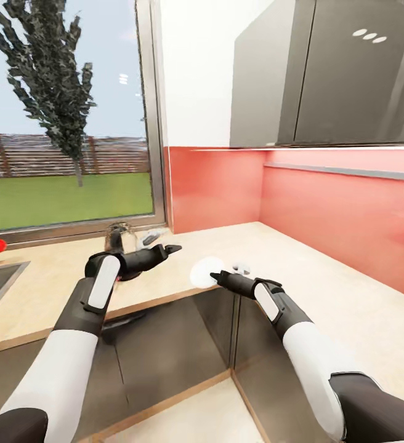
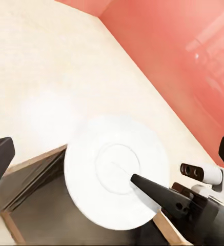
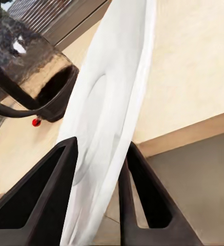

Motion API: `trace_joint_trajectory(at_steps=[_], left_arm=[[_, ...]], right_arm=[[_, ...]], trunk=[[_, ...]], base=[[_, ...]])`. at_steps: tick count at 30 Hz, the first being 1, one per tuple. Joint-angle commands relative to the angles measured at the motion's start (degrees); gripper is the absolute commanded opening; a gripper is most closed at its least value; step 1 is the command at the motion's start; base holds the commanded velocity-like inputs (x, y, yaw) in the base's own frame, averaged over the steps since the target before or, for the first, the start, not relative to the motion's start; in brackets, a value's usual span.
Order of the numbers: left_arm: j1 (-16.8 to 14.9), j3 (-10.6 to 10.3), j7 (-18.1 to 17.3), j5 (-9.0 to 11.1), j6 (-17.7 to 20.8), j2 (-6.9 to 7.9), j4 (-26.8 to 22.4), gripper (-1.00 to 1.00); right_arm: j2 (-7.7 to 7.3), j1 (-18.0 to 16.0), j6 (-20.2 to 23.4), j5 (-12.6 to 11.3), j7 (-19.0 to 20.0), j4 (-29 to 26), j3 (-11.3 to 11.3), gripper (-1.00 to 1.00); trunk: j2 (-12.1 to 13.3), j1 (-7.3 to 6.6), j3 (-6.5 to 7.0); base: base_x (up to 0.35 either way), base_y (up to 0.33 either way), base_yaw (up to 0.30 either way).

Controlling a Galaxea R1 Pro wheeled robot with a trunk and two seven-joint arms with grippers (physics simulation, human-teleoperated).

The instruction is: Set up a coffee station on the kitchen countertop: keep the coffee maker on the countertop, move the bottle of coffee from the kitchen shelf to the counter next to the coffee maker, place a paper coffee filter on top of the coffee maker, put the saucer next to the coffee maker with the coffee cup on the saucer, and place the electric kettle next to the coffee maker.

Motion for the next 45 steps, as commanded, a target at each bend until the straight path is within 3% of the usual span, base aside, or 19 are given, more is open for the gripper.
trace_joint_trajectory(at_steps=[1,2,5,9,10,11,14,15,19,21,23,24,27,29,32,35,43,44,45], left_arm=[[0.34,0.26,-0.58,-0.25,0.31,0.74,0.01,1.0],[0.64,0.28,-0.62,-0.17,0.31,1.17,0.01,1.0],[5.7,0.47,-1.61,0.35,0.15,5.18,0.01,1.0],[12.91,0.6,-8.89,0.39,-0.5,9.72,0.11,1.0],[15.46,0.6,-11.27,0.36,-0.69,11.16,0.21,1.0],[23.86,0.62,-14.69,-0.08,-4.42,13.54,0.86,1.0],[34.51,0.43,-15.29,-2.91,-15.71,14.47,5.2,1.0],[35.43,0.42,-15.3,-3.57,-16.79,14.51,5.95,1.0],[41.42,0.41,-15.0,-11.61,-24.9,14.44,14.4,1.0],[43.42,0.43,-14.93,-14.07,-30.42,14.38,20.09,1.0],[44.57,0.48,-14.9,-14.8,-35.08,14.51,25.68,1.0],[45.34,0.55,-14.81,-15.25,-42.35,15.06,36.61,1.0],[45.48,0.51,-14.26,-15.36,-45.96,15.79,44.18,1.0],[45.53,-0.14,-7.56,-15.46,-47.22,15.93,51.39,1.0],[45.56,-0.33,0.07,-16.9,-47.35,15.7,53.92,1.0],[45.54,-0.22,2.98,-19.63,-47.06,15.39,54.53,1.0],[45.53,-0.03,3.84,-20.64,-46.78,15.3,55.79,1.0],[45.53,0.23,15.08,-20.59,-46.78,14.87,57.33,1.0],[45.53,0.23,16.0,-20.59,-46.82,14.59,57.42,1.0]], right_arm=[[-0.02,-0.01,0.42,-0.48,-0.04,-0.06,0.0,-1.0],[-0.02,-0.01,0.42,-0.48,-0.04,-0.06,0.0,-1.0],[-0.02,-0.02,0.42,-0.48,-0.01,-0.05,0.0,-1.0],[-0.02,-0.03,0.42,-0.48,0.03,-0.13,0.0,-1.0],[-0.02,-0.03,0.42,-0.48,0.03,-0.13,0.0,-1.0],[0.02,-0.03,0.42,-0.48,0.03,-0.14,0.04,-1.0],[0.13,-0.03,0.42,-0.48,0.1,-0.15,0.08,-1.0],[0.14,-0.03,0.42,-0.48,0.12,-0.17,0.08,-1.0],[0.23,-0.02,0.42,-0.48,0.34,-0.44,0.15,-1.0],[0.35,-0.01,0.42,-0.48,1.41,-0.47,0.22,-1.0],[0.37,-0.02,0.37,-0.45,3.37,-0.48,0.24,-1.0],[0.1,-0.01,0.34,-0.26,8.42,-0.33,0.19,-1.0],[0.01,0.0,0.33,-0.1,10.33,-0.3,0.18,-1.0],[-0.01,-0.01,0.33,0.02,10.92,-0.38,0.19,-1.0],[-0.02,-0.01,0.42,0.04,10.91,-0.46,0.25,-1.0],[-0.02,-0.02,0.49,0.01,10.82,-0.53,0.21,-1.0],[0.07,-0.03,0.51,-0.11,10.82,-0.58,0.24,-1.0],[0.39,-0.03,0.51,-0.13,10.76,-0.57,0.33,-1.0],[0.41,-0.03,0.51,-0.13,10.76,-0.57,0.3,-1.0]], trunk=[[-0.05,-0.03,-0.01],[-0.05,-0.03,0.04],[-0.05,-0.03,0.22],[-0.05,-0.03,0.45],[-0.05,-0.03,0.51],[-0.05,-0.03,0.55],[-0.05,-0.03,0.59],[-0.05,-0.03,0.6],[-0.05,-0.03,0.6],[-0.05,-0.03,0.6],[-0.05,-0.03,0.6],[-0.05,-0.03,0.6],[-0.05,-0.03,0.6],[-0.05,-0.03,0.6],[-0.05,-0.03,0.6],[-0.05,-0.03,0.6],[-0.05,-0.03,0.6],[-0.05,-0.03,0.6],[-0.05,-0.03,0.6]], base=[[-0.344,0.0,0.193],[-0.344,0.0,0.193],[-0.344,0.0,0.193],[-0.344,0.0,0.193],[-0.344,0.0,0.188],[-0.344,0.0,0.125],[-0.238,0.0,0.042],[-0.104,0.0,0.017],[-0.031,0.0,0.005],[-0.007,0.0,0.001],[-0.002,0.0,0.0],[0.0,0.0,0.0],[0.0,0.0,0.0],[0.0,0.0,0.0],[0.0,0.0,0.0],[0.0,0.0,0.0],[0.0,0.0,0.0],[0.0,0.0,0.253],[0.0,0.0,0.261]])
